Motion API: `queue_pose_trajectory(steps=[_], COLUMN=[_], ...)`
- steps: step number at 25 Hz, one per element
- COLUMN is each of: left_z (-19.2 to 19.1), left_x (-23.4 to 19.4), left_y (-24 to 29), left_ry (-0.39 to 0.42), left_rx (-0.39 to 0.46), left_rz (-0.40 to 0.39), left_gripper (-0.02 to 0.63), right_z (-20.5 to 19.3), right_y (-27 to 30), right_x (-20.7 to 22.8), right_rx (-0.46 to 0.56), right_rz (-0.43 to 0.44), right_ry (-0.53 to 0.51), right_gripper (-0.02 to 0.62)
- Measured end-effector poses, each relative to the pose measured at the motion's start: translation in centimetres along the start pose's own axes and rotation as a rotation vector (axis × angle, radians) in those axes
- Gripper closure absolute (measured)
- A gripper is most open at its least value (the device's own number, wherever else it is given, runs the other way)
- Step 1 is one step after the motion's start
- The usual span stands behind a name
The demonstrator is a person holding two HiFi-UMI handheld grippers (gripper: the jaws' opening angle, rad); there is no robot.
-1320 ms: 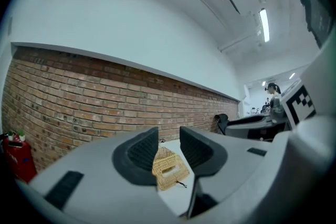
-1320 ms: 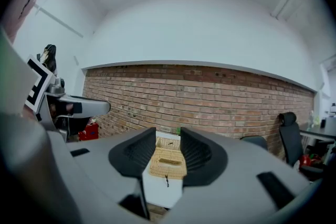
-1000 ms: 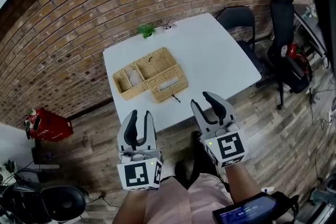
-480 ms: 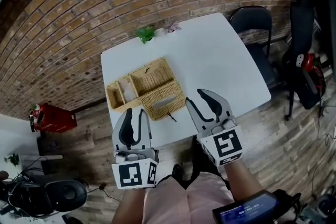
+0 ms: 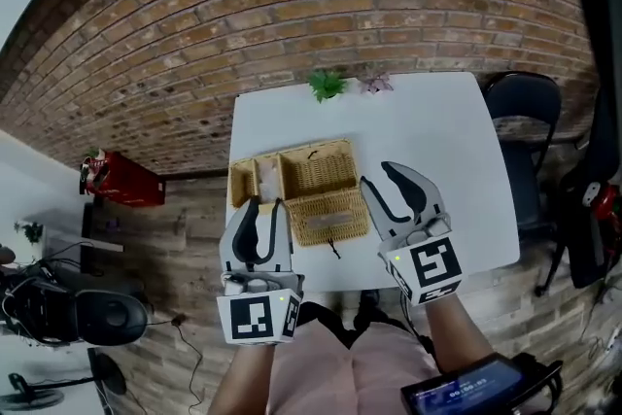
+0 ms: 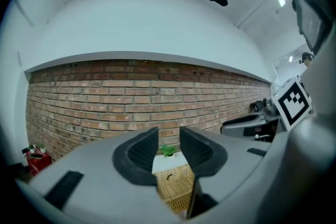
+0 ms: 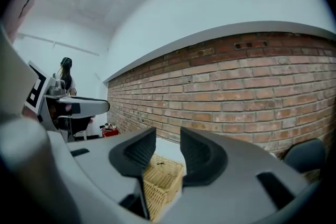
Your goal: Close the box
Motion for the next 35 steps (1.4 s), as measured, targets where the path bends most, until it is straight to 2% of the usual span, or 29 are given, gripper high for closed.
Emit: queue_pose_trajectory(steps=[5, 11, 19, 24, 31, 35], left_z=[-0.3, -1.9, -7.5, -11.0, -16.9, -19.2], left_x=[-1.5, -3.5, -3.4, -2.1, 0.7, 1.4], left_y=[1.1, 3.1, 3.7, 1.9, -0.8, -0.9], left_ry=[-0.005, -0.034, -0.086, -0.114, -0.171, -0.197], left_rx=[-0.008, -0.022, -0.117, -0.189, -0.300, -0.332], left_rz=[0.047, 0.018, -0.053, -0.048, -0.098, -0.124], left_gripper=[0.472, 0.472, 0.472, 0.469, 0.402, 0.358], right_z=[-0.2, -1.7, -6.0, -9.5, -15.5, -18.4], right_y=[2.4, 5.1, 6.4, 4.6, 1.9, 1.5], right_x=[0.6, 0.5, 0.4, -0.6, -2.1, -2.3], right_rx=[-0.018, -0.077, -0.183, -0.242, -0.351, -0.396], right_rz=[0.038, 0.056, 0.078, 0.117, 0.165, 0.163], right_ry=[0.000, -0.012, 0.013, 0.025, 0.078, 0.105], right_gripper=[0.448, 0.446, 0.434, 0.403, 0.391, 0.378])
Point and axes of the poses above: the fingertips, and each gripper's own axes: y forward along the fingers, x to its right, z out of its top, the point moved 6 cm from there along -y, backward along the fingers, and after that the axes turned 3 degrees about y, right-handed, at the moved point
